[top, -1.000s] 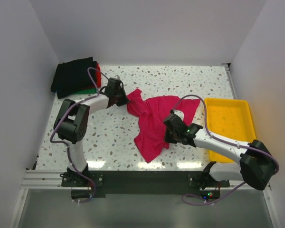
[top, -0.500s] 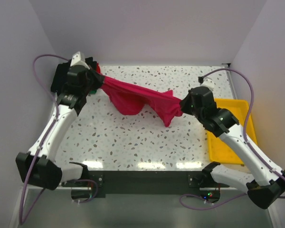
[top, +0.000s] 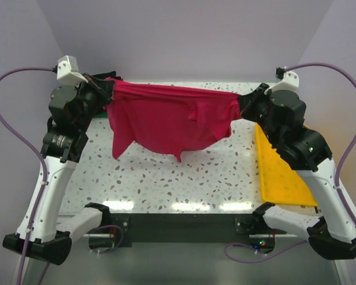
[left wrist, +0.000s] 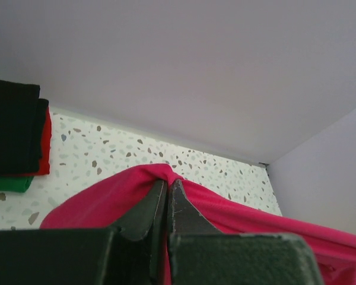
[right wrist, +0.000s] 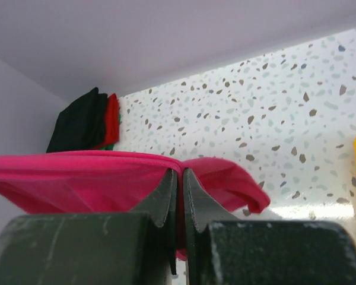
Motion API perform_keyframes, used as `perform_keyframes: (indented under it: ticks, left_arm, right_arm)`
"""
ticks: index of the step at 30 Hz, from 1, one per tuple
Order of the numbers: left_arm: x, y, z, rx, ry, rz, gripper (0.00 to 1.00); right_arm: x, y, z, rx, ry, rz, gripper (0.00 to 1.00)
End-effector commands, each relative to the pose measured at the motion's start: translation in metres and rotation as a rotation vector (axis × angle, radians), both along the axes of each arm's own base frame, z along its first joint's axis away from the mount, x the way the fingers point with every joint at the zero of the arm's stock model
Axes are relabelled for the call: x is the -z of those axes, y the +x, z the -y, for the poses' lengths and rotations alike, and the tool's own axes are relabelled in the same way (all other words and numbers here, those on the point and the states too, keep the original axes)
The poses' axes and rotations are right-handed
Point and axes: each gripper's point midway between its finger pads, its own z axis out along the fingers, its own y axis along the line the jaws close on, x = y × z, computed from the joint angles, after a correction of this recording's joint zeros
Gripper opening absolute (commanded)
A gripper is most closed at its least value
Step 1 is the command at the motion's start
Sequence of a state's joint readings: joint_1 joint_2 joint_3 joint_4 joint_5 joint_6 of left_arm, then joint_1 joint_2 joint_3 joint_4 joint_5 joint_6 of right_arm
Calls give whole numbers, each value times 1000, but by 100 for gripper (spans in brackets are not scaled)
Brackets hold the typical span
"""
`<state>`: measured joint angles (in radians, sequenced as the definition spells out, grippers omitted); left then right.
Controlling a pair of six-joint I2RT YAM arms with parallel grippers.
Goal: Fold and stack the t-shirts
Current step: Flatten the tshirt out
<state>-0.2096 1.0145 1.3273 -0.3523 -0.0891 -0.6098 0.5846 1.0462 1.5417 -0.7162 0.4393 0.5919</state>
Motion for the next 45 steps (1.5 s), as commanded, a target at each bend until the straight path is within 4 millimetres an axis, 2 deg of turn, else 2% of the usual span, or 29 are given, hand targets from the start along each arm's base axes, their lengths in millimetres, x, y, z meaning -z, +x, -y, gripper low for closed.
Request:
perform_keyframes:
  ticks: [1,5,6,7,8,9,10,11,12,13,17,18,19,20,21,22,23,24,26,27,29,30,31,32,33,35,36,39,45]
  left_arm:
    - [-26,31,-29,-156,46,83,0]
    - [-41,74,-24,-159,36,131,0]
    - [-37,96,-21,-154,36,133,0]
    - [-60,103,-17,-136,27,183,0]
    - [-50,128,-16,-134,33,157,0]
    - [-55,138,-15,-123,33,162,0]
    - [-92,140,-12,-99,22,233,0]
    - [-76,163,-11,-94,30,183,0]
    - [-85,168,-11,-87,25,193,0]
    - [-124,161,-12,-71,11,266,0]
    - [-144,159,-9,-32,17,297,0]
    - [-152,146,-10,-30,17,316,0]
    - [-132,148,-9,-29,22,269,0]
    - [-137,130,-11,-28,16,280,0]
    - [-127,125,-11,-28,14,262,0]
    - [-83,128,-6,-1,25,169,0]
    - [-82,110,-8,1,11,168,0]
    - [-25,112,-6,7,10,50,0]
    - [7,91,-3,34,-3,-1,0]
    - [69,86,-1,45,-3,-128,5]
    - [110,67,1,52,-37,-201,36]
    - [168,54,3,62,-40,-310,46]
    - [190,45,5,75,-57,-353,58]
    - [204,35,6,74,-86,-372,61]
    - [245,19,4,59,-89,-456,64]
    - [270,1,-3,10,-114,-515,68]
    - [292,-10,-11,-37,-106,-563,69]
    - [314,-29,-30,-157,-113,-614,69]
    - [330,-42,-44,-271,-148,-661,68]
  right_arm:
    - [-27,30,26,158,-100,84,0]
    - [-38,83,13,118,-71,111,0]
    - [-56,94,22,138,-42,151,0]
    - [-51,117,16,131,-41,136,0]
    - [-57,127,11,101,-31,145,0]
    - [-66,134,13,105,-24,159,0]
    - [-83,148,13,108,-20,189,0]
    - [-116,144,20,114,-7,253,0]
    - [-123,148,21,116,-7,263,0]
    - [-132,148,23,118,-3,279,0]
    - [-161,133,32,118,14,343,0]
    - [-146,136,29,107,7,310,0]
    - [-140,131,29,101,5,297,0]
    - [-138,119,32,96,9,294,0]
    - [-103,122,31,91,-15,204,0]
    - [-85,118,28,76,-21,159,0]
    - [-66,114,28,69,-31,112,0]
    - [-24,103,29,56,-38,23,0]
    - [22,90,27,38,-38,-66,5]
    - [73,80,29,40,-44,-155,13]
    - [121,70,34,50,-66,-237,30]
    - [168,59,38,64,-90,-334,46]
    - [189,53,41,68,-105,-380,53]
    - [207,47,40,60,-111,-421,60]
    - [240,35,40,50,-112,-489,69]
    - [279,15,34,6,-92,-574,74]
    - [288,9,34,3,-89,-594,75]
    - [316,-13,41,15,-98,-653,76]
    - [336,-40,42,32,-37,-692,77]
